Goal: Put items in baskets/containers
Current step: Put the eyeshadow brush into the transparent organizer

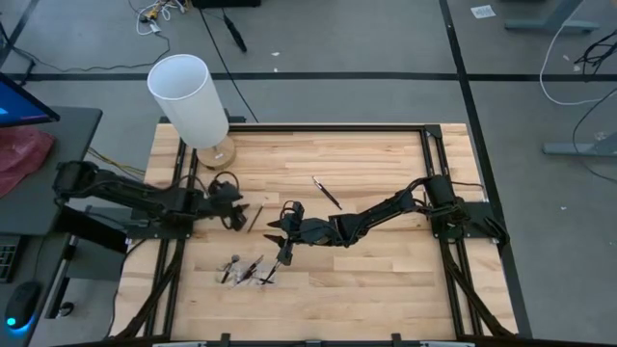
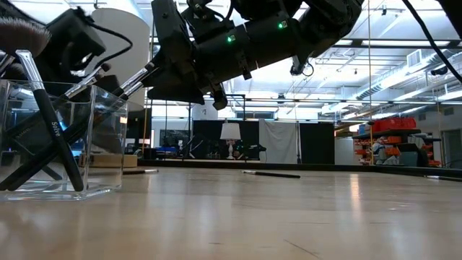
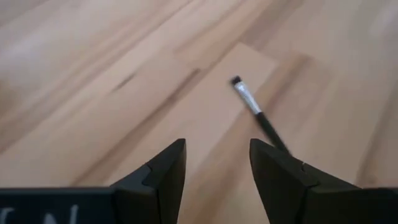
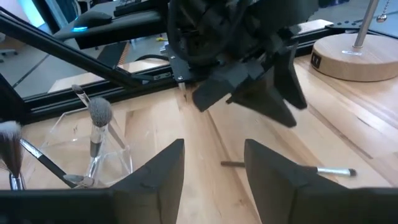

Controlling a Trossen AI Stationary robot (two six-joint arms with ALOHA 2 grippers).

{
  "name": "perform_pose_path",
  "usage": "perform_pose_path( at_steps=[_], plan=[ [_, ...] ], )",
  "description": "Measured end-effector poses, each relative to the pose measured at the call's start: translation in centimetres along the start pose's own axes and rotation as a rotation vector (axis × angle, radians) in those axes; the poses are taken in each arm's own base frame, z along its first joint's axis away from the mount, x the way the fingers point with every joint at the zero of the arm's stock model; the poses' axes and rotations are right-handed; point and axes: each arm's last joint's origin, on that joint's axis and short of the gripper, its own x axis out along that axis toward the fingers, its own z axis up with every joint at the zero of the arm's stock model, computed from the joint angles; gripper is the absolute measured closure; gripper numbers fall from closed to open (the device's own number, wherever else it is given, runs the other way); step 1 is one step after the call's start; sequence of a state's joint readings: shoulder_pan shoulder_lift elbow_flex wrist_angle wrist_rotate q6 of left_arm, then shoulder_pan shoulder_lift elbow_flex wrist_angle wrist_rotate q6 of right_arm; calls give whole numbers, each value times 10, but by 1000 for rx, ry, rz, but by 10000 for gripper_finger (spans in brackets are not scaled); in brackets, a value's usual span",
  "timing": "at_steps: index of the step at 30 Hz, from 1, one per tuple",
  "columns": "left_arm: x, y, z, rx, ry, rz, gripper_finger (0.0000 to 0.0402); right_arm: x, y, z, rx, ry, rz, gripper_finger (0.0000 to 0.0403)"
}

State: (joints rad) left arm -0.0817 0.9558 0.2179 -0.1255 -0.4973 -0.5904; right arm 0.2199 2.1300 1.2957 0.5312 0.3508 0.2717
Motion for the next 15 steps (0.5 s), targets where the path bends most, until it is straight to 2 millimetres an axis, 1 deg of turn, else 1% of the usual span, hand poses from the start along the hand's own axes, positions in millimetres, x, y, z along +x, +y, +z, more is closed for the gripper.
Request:
perform_pose_path(
  at_steps=[4, 7, 10, 15],
  plan=[
    [5, 1, -13, -52, -74, -109, 220, -1, 1, -1, -26, 2, 0, 234],
    [7, 4, -19, -87, -122, -166, 220, -6, 7, 2, -46, -15, -52, 234],
    [6, 2, -16, -78, -176, -212, 220, -16, 16, 15, -76, -67, -108, 234],
    [4, -1, -11, -48, -234, -239, 220, -33, 27, 35, -149, -124, -137, 234]
  ],
)
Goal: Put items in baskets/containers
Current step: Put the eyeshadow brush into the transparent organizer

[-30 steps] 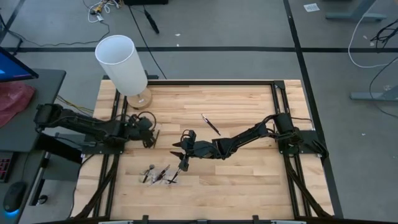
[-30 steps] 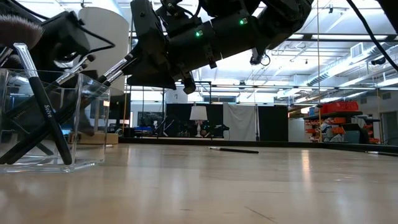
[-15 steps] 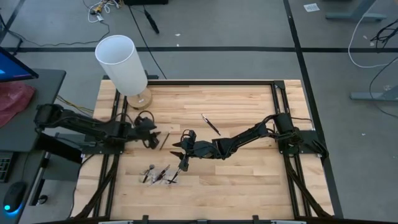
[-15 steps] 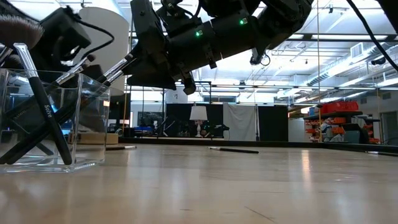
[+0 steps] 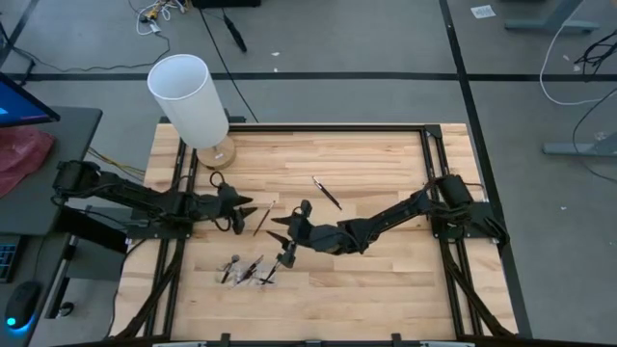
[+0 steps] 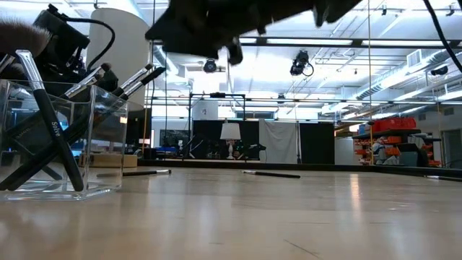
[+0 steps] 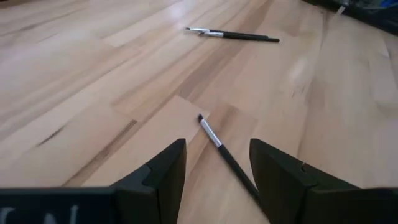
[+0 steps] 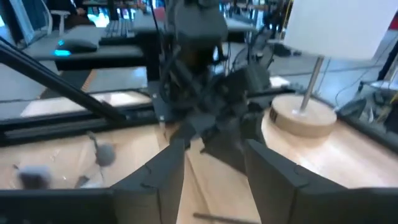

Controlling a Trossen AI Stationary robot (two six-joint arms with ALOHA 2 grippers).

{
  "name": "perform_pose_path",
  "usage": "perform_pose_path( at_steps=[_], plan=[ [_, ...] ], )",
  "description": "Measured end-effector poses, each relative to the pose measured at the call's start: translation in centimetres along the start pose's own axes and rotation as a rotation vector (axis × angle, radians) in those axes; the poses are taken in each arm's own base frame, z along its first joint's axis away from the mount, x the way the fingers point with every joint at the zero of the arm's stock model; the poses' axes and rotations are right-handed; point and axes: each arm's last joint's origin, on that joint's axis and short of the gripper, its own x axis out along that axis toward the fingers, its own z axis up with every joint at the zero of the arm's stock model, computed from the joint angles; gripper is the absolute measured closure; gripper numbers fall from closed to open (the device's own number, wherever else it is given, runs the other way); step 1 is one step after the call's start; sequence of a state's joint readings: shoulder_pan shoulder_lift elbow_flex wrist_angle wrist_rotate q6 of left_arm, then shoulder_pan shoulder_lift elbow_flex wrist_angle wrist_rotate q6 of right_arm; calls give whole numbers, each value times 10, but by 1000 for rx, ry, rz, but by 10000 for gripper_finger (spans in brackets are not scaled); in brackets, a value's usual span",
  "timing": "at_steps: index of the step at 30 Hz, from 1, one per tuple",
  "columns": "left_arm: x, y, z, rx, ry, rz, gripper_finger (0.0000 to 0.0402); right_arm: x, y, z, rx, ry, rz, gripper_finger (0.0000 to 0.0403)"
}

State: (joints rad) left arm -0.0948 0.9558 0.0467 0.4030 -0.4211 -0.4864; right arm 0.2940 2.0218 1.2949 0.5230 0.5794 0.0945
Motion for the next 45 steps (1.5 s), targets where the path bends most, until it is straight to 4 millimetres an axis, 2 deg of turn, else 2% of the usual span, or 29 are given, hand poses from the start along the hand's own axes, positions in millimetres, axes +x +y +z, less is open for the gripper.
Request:
perform_pose_path(
  at_steps=[6, 13, 21, 25, 33, 38, 45],
  plan=[
    [6, -7, 7, 8, 13, 7, 220, -8, 0, 15, -25, -33, -3, 234],
    [36, -29, 21, 117, 84, 43, 220, -9, 0, 18, -18, -48, -4, 234],
    [68, -35, 6, 187, 215, 123, 223, -12, 5, 16, -9, -39, 9, 234],
    [75, -34, -3, 203, 246, 143, 253, -12, 5, 16, -13, -35, 9, 234],
    [75, -30, -9, 274, 313, 140, 385, -12, 5, 15, -19, -26, 8, 234],
    [67, -21, -7, 249, 319, 111, 387, -10, 5, 10, 17, 0, 11, 234],
    [34, -4, 4, 199, 238, 60, 395, -1, 10, -20, 61, 97, 28, 234]
  ],
)
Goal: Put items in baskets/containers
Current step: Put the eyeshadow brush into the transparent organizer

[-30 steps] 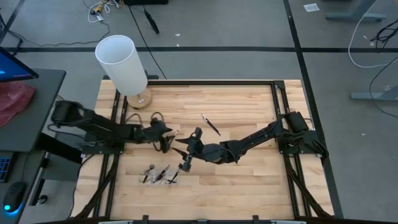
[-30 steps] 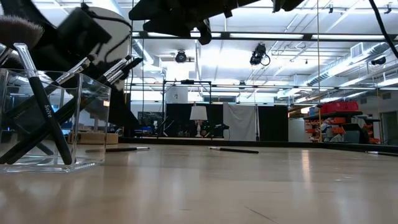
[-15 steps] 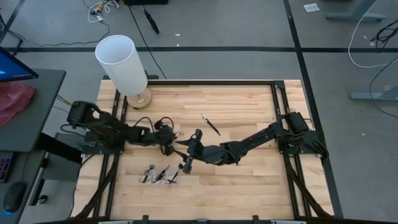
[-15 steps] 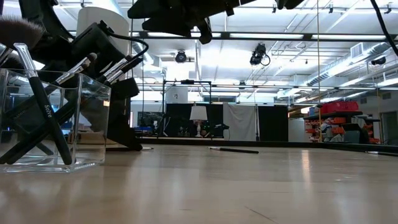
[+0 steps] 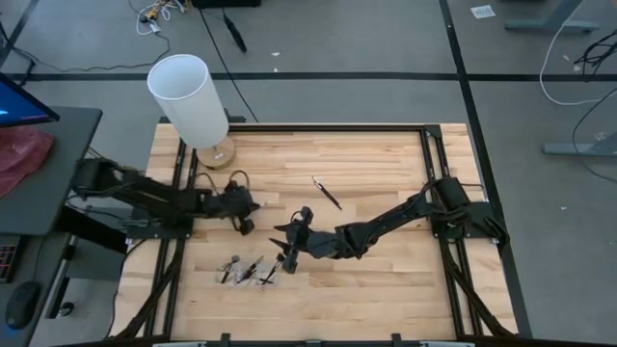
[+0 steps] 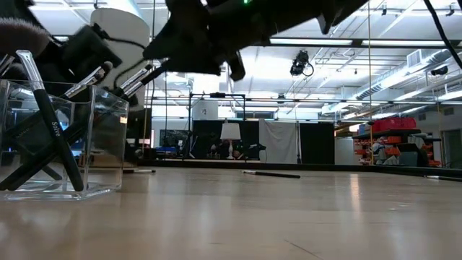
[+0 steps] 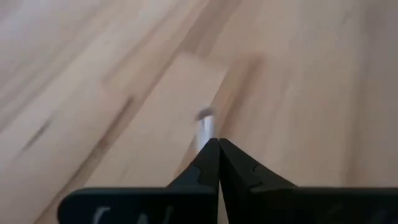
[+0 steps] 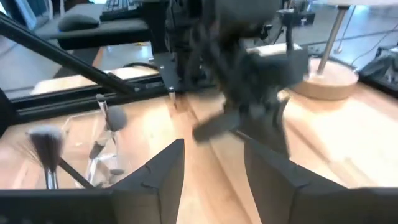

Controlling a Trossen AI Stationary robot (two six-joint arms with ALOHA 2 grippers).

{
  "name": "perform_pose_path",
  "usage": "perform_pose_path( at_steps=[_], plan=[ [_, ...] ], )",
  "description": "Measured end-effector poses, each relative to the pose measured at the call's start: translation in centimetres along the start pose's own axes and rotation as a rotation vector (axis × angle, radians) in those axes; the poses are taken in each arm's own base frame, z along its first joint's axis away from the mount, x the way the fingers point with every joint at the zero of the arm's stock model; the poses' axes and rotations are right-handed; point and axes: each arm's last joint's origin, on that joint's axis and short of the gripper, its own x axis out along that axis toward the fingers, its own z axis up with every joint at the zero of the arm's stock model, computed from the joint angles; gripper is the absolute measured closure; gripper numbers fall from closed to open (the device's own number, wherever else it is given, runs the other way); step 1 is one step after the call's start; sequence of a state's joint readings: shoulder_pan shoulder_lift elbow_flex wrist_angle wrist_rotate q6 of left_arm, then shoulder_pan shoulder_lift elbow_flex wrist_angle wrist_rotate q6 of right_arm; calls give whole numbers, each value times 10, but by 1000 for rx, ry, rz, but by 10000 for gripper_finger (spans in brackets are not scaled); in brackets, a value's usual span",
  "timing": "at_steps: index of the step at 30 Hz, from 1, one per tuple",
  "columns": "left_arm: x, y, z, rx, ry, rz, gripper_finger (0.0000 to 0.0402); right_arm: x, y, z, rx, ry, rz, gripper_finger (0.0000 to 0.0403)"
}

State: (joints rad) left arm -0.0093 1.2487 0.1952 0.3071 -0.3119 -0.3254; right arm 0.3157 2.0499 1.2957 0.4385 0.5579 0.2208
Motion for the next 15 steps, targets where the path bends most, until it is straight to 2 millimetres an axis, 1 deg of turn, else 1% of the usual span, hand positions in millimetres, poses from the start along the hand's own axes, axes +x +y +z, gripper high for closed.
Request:
perform_pose_path(
  at_steps=[4, 9, 12, 15],
  plan=[
    [-20, 3, 3, -49, -107, -128, 400, 5, 0, -10, 17, 20, -6, 234],
    [-44, -1, 16, -72, -267, -268, 400, 10, -8, -8, 32, 10, -25, 234],
    [-55, -2, 21, -55, -339, -306, 400, 13, -14, -6, 50, 9, -40, 234],
    [-59, 1, 19, -23, -327, -271, 399, 15, -18, -6, 75, 10, -50, 234]
  ],
)
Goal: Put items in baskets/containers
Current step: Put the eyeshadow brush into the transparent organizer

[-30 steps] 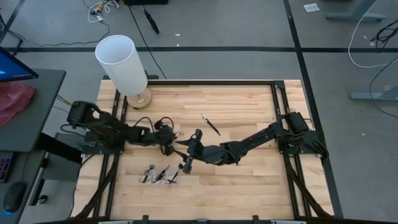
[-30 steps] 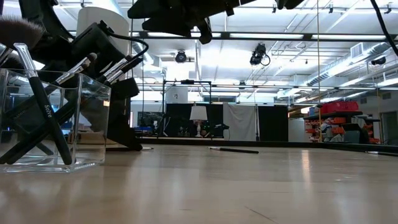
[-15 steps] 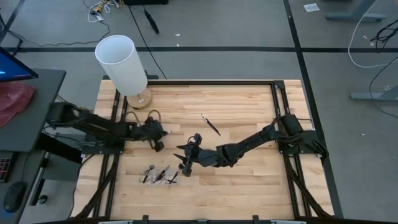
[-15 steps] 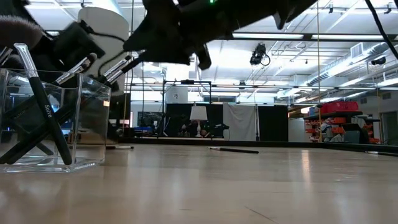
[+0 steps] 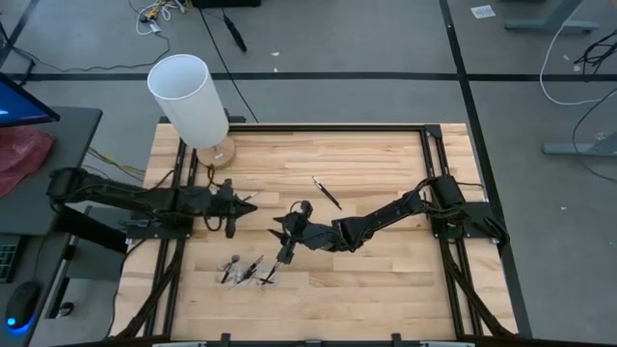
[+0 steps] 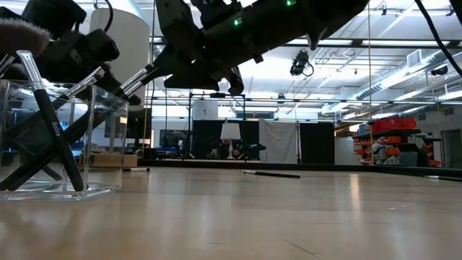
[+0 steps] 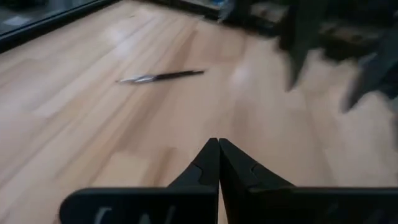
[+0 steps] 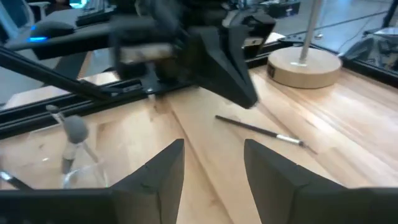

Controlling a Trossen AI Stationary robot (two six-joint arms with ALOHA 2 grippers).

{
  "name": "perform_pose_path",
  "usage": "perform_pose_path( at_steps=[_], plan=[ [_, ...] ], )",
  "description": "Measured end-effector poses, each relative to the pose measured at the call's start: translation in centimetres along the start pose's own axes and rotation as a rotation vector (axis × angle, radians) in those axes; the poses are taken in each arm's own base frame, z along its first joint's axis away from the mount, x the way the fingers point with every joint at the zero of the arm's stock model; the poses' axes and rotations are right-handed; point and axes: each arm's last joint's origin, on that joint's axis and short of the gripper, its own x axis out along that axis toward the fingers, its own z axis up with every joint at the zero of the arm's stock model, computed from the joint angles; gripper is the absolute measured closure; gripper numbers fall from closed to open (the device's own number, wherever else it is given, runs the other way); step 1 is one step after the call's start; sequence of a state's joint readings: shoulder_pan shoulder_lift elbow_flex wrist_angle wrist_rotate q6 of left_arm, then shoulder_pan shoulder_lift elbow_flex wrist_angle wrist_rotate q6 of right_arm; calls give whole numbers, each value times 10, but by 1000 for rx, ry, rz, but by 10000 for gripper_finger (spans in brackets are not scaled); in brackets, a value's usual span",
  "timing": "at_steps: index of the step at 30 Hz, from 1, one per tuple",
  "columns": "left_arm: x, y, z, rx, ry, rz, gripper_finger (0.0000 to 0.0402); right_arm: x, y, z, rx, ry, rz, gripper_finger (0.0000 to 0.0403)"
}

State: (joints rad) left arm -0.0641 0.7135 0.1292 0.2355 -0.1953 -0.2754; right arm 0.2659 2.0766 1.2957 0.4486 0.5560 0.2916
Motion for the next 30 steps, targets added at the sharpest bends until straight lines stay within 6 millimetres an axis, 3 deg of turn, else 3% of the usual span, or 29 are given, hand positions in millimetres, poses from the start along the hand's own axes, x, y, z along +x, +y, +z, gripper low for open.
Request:
perform_pose_path(
  at_steps=[6, 13, 16, 19, 25, 30],
  plan=[
    [-5, 19, -21, 46, 187, 304, 379, 1, -1, 1, 23, 10, 44, 234],
    [-4, 32, -27, 18, 266, 411, 258, 2, -2, 3, 28, -4, 44, 234],
    [-2, 37, -32, 9, 331, 412, 227, 2, -2, 3, 32, -10, 46, 234],
    [1, 40, -37, 11, 380, 443, 231, 2, -2, 3, 28, -11, 46, 234],
    [7, 50, -44, -45, 414, 571, 291, 2, -2, 3, 25, -11, 46, 234],
    [13, 54, -48, -66, 445, 580, 321, 2, -2, 3, 21, -11, 46, 234]
  ],
)
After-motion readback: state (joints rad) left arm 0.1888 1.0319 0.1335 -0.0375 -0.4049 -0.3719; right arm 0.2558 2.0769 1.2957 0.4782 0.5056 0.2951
